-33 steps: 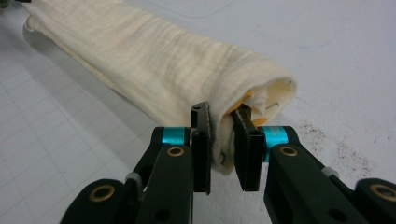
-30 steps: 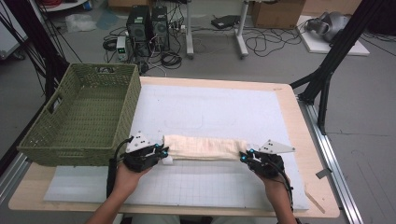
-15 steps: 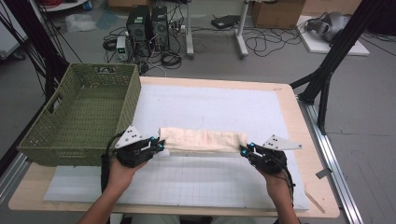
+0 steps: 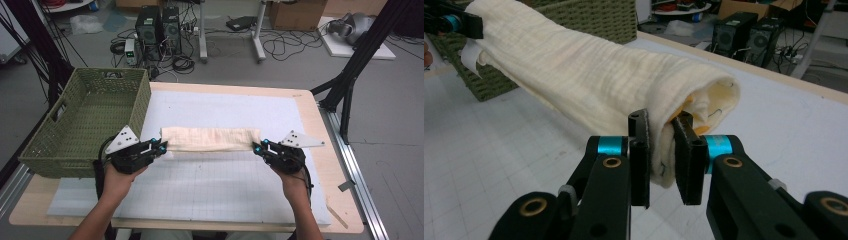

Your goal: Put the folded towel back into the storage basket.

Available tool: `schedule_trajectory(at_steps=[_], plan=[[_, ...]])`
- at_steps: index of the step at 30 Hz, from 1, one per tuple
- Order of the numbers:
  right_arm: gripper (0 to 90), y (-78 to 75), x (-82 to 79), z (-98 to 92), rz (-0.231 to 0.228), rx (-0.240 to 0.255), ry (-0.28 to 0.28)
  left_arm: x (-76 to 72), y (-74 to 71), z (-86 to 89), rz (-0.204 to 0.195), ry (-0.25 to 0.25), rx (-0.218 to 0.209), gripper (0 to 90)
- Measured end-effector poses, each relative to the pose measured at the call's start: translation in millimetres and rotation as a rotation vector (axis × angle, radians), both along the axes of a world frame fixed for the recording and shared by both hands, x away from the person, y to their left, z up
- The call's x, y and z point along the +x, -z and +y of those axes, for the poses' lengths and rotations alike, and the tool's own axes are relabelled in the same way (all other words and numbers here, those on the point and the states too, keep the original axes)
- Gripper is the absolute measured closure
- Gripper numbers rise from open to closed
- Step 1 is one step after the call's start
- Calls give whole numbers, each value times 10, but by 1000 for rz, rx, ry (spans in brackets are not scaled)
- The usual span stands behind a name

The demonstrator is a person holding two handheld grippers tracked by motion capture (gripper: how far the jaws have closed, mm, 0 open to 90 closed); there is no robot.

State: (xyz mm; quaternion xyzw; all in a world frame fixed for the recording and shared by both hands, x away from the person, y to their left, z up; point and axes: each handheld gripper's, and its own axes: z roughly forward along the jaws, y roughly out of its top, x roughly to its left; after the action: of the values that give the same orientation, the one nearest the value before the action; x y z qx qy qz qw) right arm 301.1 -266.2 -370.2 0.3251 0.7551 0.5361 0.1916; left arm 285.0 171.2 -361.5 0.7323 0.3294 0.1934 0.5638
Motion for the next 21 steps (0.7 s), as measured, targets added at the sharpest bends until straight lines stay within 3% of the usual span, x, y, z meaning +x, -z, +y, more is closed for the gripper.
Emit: schedule_trajectory(at_steps=[10,21], plan=[[796,-174,173,156,-28,-6,-31,-25,-181,161,-37,-18,-2,804],[796,-318,430,435,-47,-29,-66,-96,-266,389,-60,-49,-10,805]])
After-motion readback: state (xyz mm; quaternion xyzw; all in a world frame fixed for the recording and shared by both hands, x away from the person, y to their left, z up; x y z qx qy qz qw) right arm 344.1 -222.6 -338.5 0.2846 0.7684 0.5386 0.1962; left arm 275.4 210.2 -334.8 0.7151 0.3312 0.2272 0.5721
